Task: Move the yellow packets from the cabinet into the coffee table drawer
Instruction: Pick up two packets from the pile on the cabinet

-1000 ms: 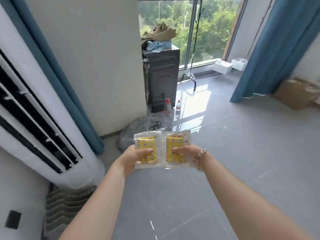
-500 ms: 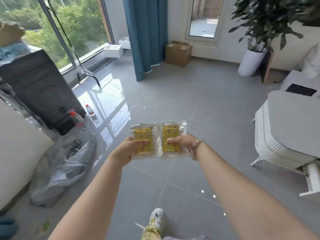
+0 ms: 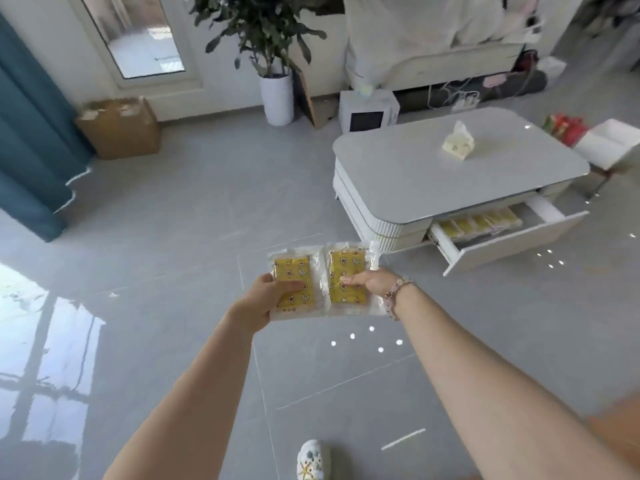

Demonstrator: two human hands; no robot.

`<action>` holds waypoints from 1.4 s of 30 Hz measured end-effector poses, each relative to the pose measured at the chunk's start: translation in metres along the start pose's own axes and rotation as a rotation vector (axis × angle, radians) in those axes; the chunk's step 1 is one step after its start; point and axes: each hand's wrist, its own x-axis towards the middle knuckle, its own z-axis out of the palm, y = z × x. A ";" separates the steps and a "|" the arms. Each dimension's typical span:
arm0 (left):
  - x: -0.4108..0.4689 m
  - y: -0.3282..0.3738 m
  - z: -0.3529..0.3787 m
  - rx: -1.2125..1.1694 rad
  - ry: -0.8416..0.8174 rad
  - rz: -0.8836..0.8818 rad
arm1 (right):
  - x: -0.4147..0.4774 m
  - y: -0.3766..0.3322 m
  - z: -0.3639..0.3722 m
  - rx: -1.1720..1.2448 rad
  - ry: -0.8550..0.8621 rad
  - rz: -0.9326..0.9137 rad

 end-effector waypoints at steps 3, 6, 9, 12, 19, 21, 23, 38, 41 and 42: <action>0.039 0.019 0.032 0.101 -0.135 -0.022 | 0.002 0.004 -0.036 0.085 0.140 0.034; 0.070 0.034 0.066 0.194 -0.253 -0.040 | 0.000 0.014 -0.070 0.165 0.263 0.052; 0.093 0.043 0.105 0.256 -0.366 -0.055 | -0.010 0.024 -0.098 0.230 0.372 0.066; 0.105 0.043 0.147 0.333 -0.470 -0.084 | -0.024 0.038 -0.126 0.298 0.474 0.107; 0.131 0.039 0.239 0.444 -0.632 -0.132 | -0.047 0.069 -0.184 0.414 0.607 0.188; 0.141 0.037 0.264 0.484 -0.647 -0.142 | -0.045 0.077 -0.200 0.433 0.626 0.212; 0.153 0.035 0.291 0.510 -0.660 -0.143 | -0.042 0.081 -0.223 0.461 0.645 0.215; 0.228 0.059 0.496 0.627 -0.710 -0.173 | -0.012 0.097 -0.423 0.508 0.696 0.254; 0.244 0.062 0.520 0.655 -0.731 -0.178 | -0.005 0.098 -0.449 0.508 0.682 0.260; 0.250 0.061 0.527 0.660 -0.738 -0.185 | -0.004 0.099 -0.454 0.517 0.678 0.271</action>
